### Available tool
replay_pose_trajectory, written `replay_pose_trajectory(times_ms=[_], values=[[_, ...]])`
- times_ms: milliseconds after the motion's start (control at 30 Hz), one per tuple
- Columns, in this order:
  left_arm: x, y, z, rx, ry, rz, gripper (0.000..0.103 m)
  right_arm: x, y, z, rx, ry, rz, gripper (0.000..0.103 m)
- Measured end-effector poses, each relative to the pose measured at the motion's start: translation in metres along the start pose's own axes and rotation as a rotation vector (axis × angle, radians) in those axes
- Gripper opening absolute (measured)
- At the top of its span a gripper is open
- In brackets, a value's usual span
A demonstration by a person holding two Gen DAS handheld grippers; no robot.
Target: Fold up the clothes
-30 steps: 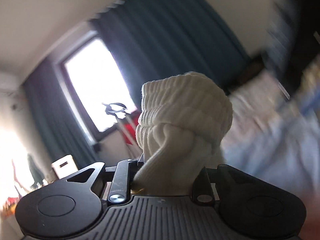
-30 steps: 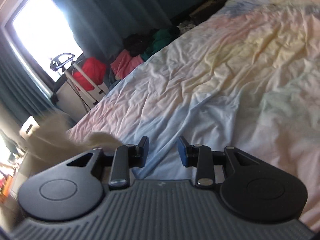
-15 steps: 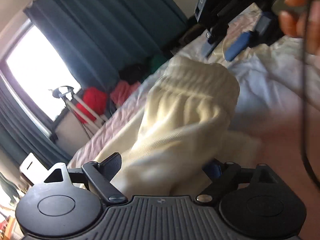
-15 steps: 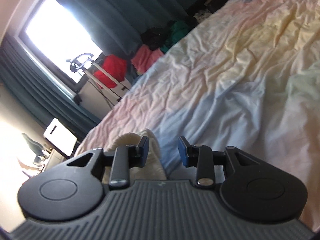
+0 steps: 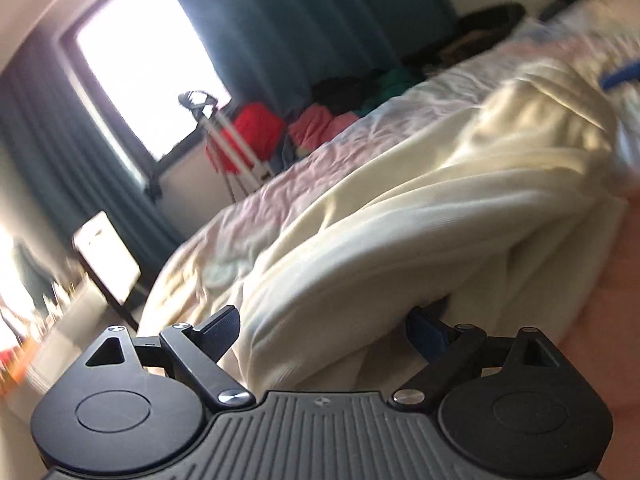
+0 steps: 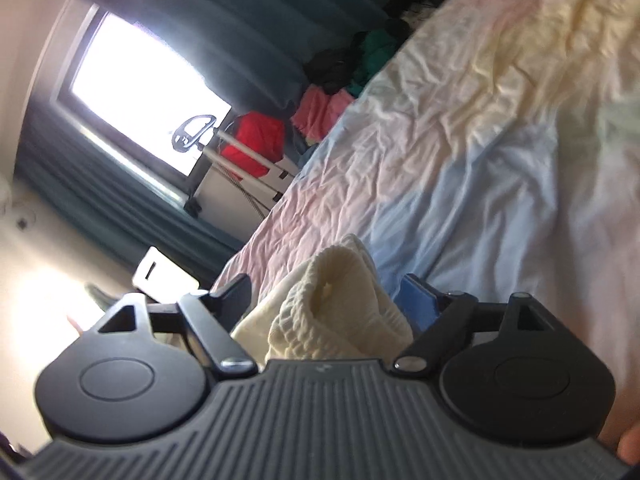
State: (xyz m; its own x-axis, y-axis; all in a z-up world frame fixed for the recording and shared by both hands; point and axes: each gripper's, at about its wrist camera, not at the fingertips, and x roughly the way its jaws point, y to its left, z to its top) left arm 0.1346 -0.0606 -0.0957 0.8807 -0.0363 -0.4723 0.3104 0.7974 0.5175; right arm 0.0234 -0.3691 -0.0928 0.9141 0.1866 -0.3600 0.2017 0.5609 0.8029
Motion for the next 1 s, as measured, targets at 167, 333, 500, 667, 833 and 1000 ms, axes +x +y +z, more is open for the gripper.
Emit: replay_pose_trajectory(times_ms=[167,333,500,667,833,1000], values=[[-0.024,0.006,-0.009,-0.075,0.028,0.011,0.091,0.004,-0.008,-0.019,0.091,0.055,-0.023,0.085],[-0.035,0.011,-0.019,-0.189,0.075,0.014,0.088,0.015,-0.011,-0.033,0.127,0.092,-0.065,0.085],[-0.040,0.012,-0.021,-0.251,0.083,0.025,0.088,0.023,-0.019,-0.039,0.137,0.114,-0.143,0.085],[-0.037,0.023,-0.027,-0.340,0.100,0.032,0.090,0.033,-0.026,-0.043,0.224,0.190,-0.071,0.084],[-0.029,0.039,-0.032,-0.453,0.125,0.042,0.090,0.053,-0.014,-0.053,0.252,0.363,0.077,0.085],[-0.040,0.032,-0.033,-0.394,0.098,0.055,0.085,0.050,-0.005,-0.053,0.153,0.252,0.006,0.084]])
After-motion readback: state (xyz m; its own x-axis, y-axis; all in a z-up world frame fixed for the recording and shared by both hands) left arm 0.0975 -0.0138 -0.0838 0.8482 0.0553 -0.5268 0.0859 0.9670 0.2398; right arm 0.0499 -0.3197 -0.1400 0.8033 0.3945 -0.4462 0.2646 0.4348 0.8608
